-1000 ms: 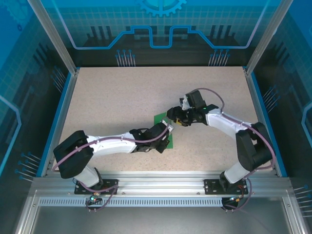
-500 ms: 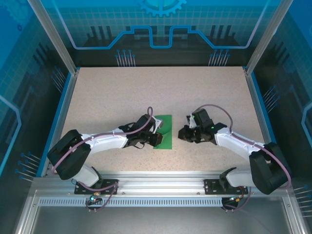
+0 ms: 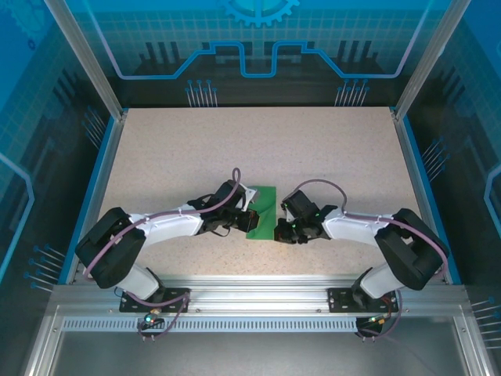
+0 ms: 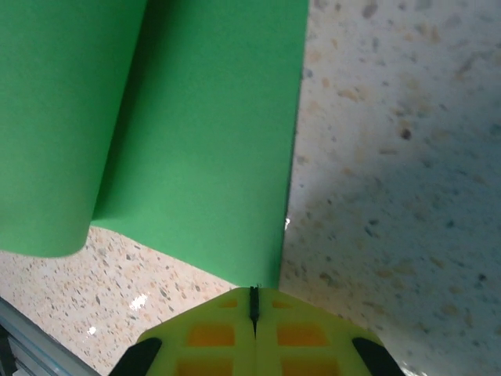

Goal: Fold a paper plane with a square sheet of paper (fold left side to right side)
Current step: Fold the triangle a second time at the center of the table.

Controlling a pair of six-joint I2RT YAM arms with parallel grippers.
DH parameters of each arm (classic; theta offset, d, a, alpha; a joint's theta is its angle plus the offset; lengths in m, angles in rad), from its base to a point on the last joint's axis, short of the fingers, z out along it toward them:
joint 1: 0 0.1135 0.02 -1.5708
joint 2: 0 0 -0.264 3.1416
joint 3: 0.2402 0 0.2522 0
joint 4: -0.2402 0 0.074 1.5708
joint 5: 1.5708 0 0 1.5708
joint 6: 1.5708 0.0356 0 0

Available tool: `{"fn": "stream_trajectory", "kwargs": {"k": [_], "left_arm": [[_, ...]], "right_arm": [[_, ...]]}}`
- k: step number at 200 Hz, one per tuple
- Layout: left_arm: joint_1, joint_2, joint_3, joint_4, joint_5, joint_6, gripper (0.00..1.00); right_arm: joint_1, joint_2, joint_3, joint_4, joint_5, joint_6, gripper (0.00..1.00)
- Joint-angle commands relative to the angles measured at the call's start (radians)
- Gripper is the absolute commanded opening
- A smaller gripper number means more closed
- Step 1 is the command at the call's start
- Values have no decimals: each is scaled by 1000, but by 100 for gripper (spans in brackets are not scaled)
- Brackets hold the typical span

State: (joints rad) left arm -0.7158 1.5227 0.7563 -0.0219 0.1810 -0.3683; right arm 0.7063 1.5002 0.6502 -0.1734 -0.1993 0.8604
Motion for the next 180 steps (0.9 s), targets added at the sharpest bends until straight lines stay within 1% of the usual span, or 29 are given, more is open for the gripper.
{"fn": "stream_trajectory", "kwargs": {"k": [1, 53, 94, 149, 180], "left_arm": [[9, -5, -3, -29, 16, -4, 6], [13, 4, 8, -50, 0, 8, 6], [25, 19, 26, -62, -3, 17, 6], [40, 68, 63, -73, -8, 41, 6], [48, 108, 84, -67, -9, 48, 6]], "right_arm": [[21, 28, 47, 1, 34, 1, 1], [29, 52, 57, -52, 54, -9, 1], [28, 72, 64, -134, 81, -18, 1], [28, 81, 97, -209, 128, -39, 1], [28, 84, 104, -223, 139, -43, 2]]}}
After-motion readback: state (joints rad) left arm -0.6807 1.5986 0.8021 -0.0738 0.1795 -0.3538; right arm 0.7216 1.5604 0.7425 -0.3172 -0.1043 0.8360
